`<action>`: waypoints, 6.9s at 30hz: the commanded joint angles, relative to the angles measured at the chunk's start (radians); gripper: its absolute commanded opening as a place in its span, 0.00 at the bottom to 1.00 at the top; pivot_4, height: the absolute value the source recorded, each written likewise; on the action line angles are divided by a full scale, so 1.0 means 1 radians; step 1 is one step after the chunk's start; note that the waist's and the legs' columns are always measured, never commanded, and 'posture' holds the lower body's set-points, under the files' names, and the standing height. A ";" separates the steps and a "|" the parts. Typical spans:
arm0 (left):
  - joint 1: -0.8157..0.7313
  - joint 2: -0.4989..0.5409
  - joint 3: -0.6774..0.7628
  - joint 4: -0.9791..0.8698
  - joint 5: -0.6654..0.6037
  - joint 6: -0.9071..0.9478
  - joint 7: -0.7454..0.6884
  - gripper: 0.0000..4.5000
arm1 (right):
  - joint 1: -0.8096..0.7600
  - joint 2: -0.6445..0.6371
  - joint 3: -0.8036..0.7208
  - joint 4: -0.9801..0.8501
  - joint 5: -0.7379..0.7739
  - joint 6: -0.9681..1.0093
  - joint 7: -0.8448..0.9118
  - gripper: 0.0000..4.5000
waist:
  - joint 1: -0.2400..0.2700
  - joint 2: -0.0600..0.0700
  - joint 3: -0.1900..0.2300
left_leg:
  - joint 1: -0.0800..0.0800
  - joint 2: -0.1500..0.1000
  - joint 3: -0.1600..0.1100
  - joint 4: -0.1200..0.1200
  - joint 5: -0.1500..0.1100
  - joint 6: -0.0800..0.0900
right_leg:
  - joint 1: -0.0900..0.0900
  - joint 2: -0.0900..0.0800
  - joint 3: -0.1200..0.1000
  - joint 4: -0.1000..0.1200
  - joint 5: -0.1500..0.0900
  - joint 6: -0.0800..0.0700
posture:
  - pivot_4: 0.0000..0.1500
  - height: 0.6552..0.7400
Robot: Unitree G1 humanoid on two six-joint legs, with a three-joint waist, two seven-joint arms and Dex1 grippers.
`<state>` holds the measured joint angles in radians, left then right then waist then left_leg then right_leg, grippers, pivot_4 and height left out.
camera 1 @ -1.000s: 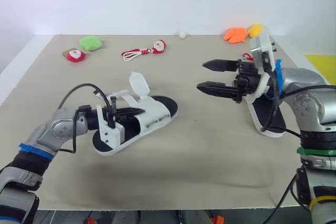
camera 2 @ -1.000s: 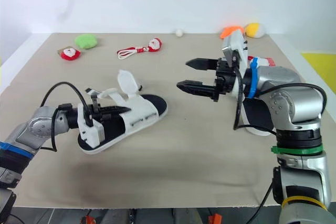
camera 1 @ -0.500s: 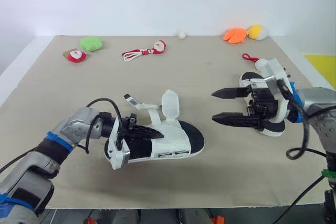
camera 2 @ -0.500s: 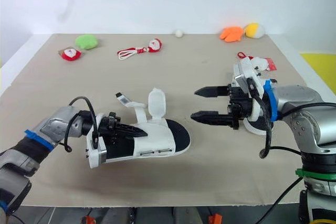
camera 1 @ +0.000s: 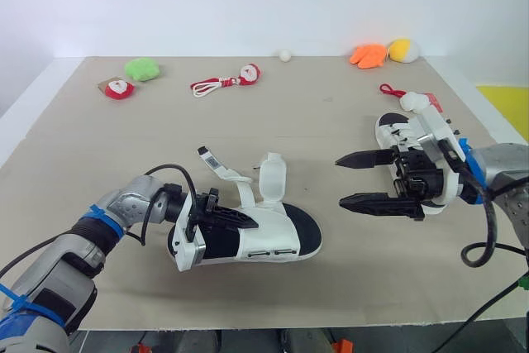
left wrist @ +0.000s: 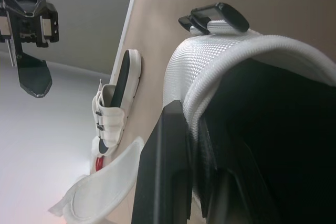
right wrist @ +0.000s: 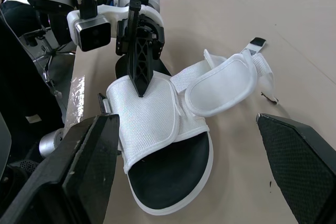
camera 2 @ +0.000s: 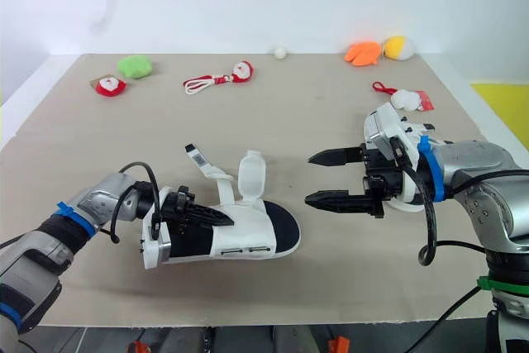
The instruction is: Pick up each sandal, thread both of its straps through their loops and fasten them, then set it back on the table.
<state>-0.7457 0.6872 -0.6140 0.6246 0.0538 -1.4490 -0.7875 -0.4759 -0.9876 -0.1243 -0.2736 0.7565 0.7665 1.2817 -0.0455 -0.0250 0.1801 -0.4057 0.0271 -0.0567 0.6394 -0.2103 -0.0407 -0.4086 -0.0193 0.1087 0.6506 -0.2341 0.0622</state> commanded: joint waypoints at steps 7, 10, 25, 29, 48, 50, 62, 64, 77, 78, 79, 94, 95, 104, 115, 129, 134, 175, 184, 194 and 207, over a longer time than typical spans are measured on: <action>-0.005 0.012 0.029 0.021 0.017 0.005 0.045 0.08 | -0.003 -0.012 0.006 -0.022 -0.008 -0.020 0.013 1.00 | 0.000 0.000 0.000 | 0.001 0.000 0.000 0.000 0.000 0.000 | 0.001 0.000 0.000 0.000 0.000 0.000 | 1.00 1.00; 0.023 0.045 0.015 -0.031 -0.031 0.070 0.034 0.34 | 0.012 -0.015 0.007 -0.028 -0.015 -0.023 0.015 1.00 | -0.001 0.000 0.000 | 0.001 0.000 0.000 0.000 0.000 0.000 | 0.000 0.000 0.000 0.000 0.001 0.000 | 1.00 1.00; 0.382 0.288 0.230 -0.590 -0.457 0.706 -0.019 1.00 | 0.143 0.035 0.123 -0.034 -0.233 -0.206 -0.063 0.33 | -0.003 0.000 0.000 | 0.001 0.002 0.000 0.000 0.000 0.000 | 0.000 0.001 0.000 0.001 0.000 0.000 | 1.00 1.00; 0.486 0.294 0.349 -0.741 -0.559 0.939 0.011 1.00 | 0.168 0.077 0.176 -0.030 -0.295 -0.269 -0.089 0.00 | -0.002 0.001 0.001 | 0.001 0.002 0.000 0.000 0.000 0.000 | 0.000 0.001 0.000 0.002 0.000 -0.001 | 1.00 1.00; 0.507 0.079 0.602 -1.032 -0.889 1.718 0.174 1.00 | 0.144 0.261 0.296 0.021 -0.354 -0.276 -0.138 0.00 | -0.002 -0.001 0.001 | 0.002 0.002 -0.001 0.000 0.001 0.000 | 0.000 0.002 -0.001 0.001 0.000 -0.002 | 1.00 1.00; 0.509 0.064 0.612 -1.035 -0.871 1.735 0.170 1.00 | 0.141 0.272 0.301 0.025 -0.349 -0.271 -0.133 0.00 | -0.002 -0.001 0.001 | 0.002 0.002 -0.001 0.000 0.001 0.000 | 0.001 0.002 -0.001 0.001 0.000 -0.002 | 1.00 1.00; 0.574 -0.024 0.688 -1.010 -0.840 1.840 0.190 1.00 | 0.131 0.381 0.364 0.115 -0.370 -0.275 -0.129 0.00 | -0.003 -0.001 0.001 | 0.003 0.002 -0.001 0.000 0.001 0.000 | 0.000 0.003 -0.001 0.001 0.000 -0.002 | 1.00 1.00; 0.581 -0.048 0.711 -1.008 -0.875 1.888 0.215 1.00 | 0.137 0.395 0.385 0.141 -0.396 -0.294 -0.136 0.00 | -0.003 -0.002 0.000 | 0.003 0.003 -0.001 0.000 0.001 0.000 | 0.001 0.003 -0.001 0.002 0.000 -0.002 | 1.00 1.00; 0.531 -0.108 0.909 -0.756 -1.581 2.419 0.514 1.00 | 0.150 0.378 0.466 0.223 -0.569 -0.433 -0.179 0.00 | -0.006 -0.011 -0.006 | 0.017 0.006 -0.001 0.000 0.002 0.000 | 0.011 0.007 0.000 0.002 0.000 -0.010 | 1.00 1.00; 0.519 -0.121 0.913 -0.729 -1.616 2.431 0.544 1.00 | 0.149 0.378 0.467 0.224 -0.574 -0.438 -0.181 0.00 | -0.006 -0.013 -0.007 | 0.017 0.006 -0.001 0.000 0.002 -0.001 | 0.011 0.007 0.000 0.002 0.000 -0.010 | 1.00 1.00; 0.504 -0.135 0.914 -0.697 -1.656 2.443 0.581 1.00 | 0.149 0.378 0.466 0.224 -0.575 -0.440 -0.182 0.00 | -0.006 -0.015 -0.008 | 0.017 0.006 -0.001 0.000 0.003 -0.001 | 0.011 0.007 0.000 0.002 0.000 -0.010 | 1.00 1.00; 0.249 -0.319 0.928 -0.239 -1.910 2.543 0.976 1.00 | 0.145 0.387 0.456 0.217 -0.576 -0.442 -0.213 0.00 | -0.006 -0.020 -0.013 | 0.019 0.005 -0.001 -0.002 0.005 -0.004 | 0.012 0.007 0.001 0.002 0.002 -0.012 | 1.00 1.00; 0.243 -0.327 0.926 -0.227 -1.910 2.549 0.993 1.00 | 0.146 0.388 0.456 0.214 -0.576 -0.441 -0.214 0.00 | -0.006 -0.020 -0.013 | 0.019 0.005 -0.002 -0.002 0.005 -0.005 | 0.012 0.007 0.001 0.002 0.002 -0.012 | 1.00 1.00; 0.139 -0.387 0.966 -0.087 -1.771 2.488 0.985 1.00 | 0.153 0.390 0.456 0.199 -0.571 -0.434 -0.225 0.00 | -0.005 -0.020 -0.013 | 0.019 0.004 -0.002 -0.002 0.008 -0.010 | 0.011 0.007 0.002 0.000 0.002 -0.012 | 1.00 1.00; -0.002 -0.375 1.049 0.155 -1.509 2.454 0.822 1.00 | 0.161 0.380 0.453 0.177 -0.569 -0.425 -0.228 0.00 | -0.008 -0.020 -0.014 | 0.019 0.003 -0.002 -0.004 0.009 -0.012 | 0.010 0.007 0.002 -0.003 0.002 -0.012 | 1.00 1.00; -0.042 -0.390 1.121 0.226 -1.307 2.464 0.712 0.13 | 0.162 0.379 0.451 0.171 -0.564 -0.416 -0.229 0.00 | -0.022 -0.019 -0.014 | 0.019 0.002 -0.002 -0.005 0.007 -0.013 | 0.007 0.005 0.002 -0.004 0.002 -0.012 | 1.00 1.00; -0.034 -0.364 1.054 0.142 -1.178 2.418 0.571 0.01 | 0.163 0.378 0.451 0.169 -0.563 -0.418 -0.230 0.00 | -0.027 -0.018 -0.016 | 0.020 0.001 -0.002 -0.005 0.007 -0.015 | 0.007 0.004 0.002 -0.005 0.002 -0.012 | 1.00 1.00; 0.314 -0.006 0.413 -0.491 0.113 0.163 -0.149 0.01 | 0.124 0.363 0.477 0.212 -0.581 -0.449 -0.177 0.00 | -0.029 -0.024 -0.009 | 0.011 0.003 0.001 -0.018 0.008 -0.018 | 0.002 0.002 0.003 -0.009 0.001 -0.011 | 1.00 1.00; 0.337 0.035 0.391 -0.463 0.209 0.067 -0.021 0.01 | 0.120 0.358 0.478 0.209 -0.577 -0.443 -0.167 0.00 | -0.029 -0.024 -0.009 | 0.012 0.003 0.001 -0.018 0.008 -0.017 | 0.003 0.002 0.003 -0.009 0.001 -0.011 | 1.00 1.00; 0.379 0.108 0.394 -0.583 0.123 0.173 0.100 0.69 | 0.117 0.364 0.485 0.218 -0.579 -0.449 -0.158 0.00 | -0.030 -0.023 -0.009 | 0.012 0.004 0.001 -0.019 0.008 -0.017 | 0.002 0.002 0.003 -0.009 0.001 -0.011 | 1.00 1.00; 1.076 0.480 0.524 -0.986 -0.358 0.619 0.096 0.99 | 0.123 0.355 0.495 0.214 -0.573 -0.452 -0.137 0.00 | -0.027 -0.018 -0.006 | 0.016 0.009 0.007 -0.022 0.006 -0.015 | 0.002 0.000 0.001 -0.008 -0.002 -0.016 | 1.00 1.00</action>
<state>0.3021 1.1426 -0.1194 -0.2787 -0.2041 -0.9030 -0.6892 -0.3868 -0.6144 0.3362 -0.1187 0.2357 0.2833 1.1498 -0.0724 -0.0432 0.1737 -0.3900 0.0382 -0.0449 0.6177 -0.2043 -0.0550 -0.4075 -0.0205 0.1092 0.6425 -0.2368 0.0459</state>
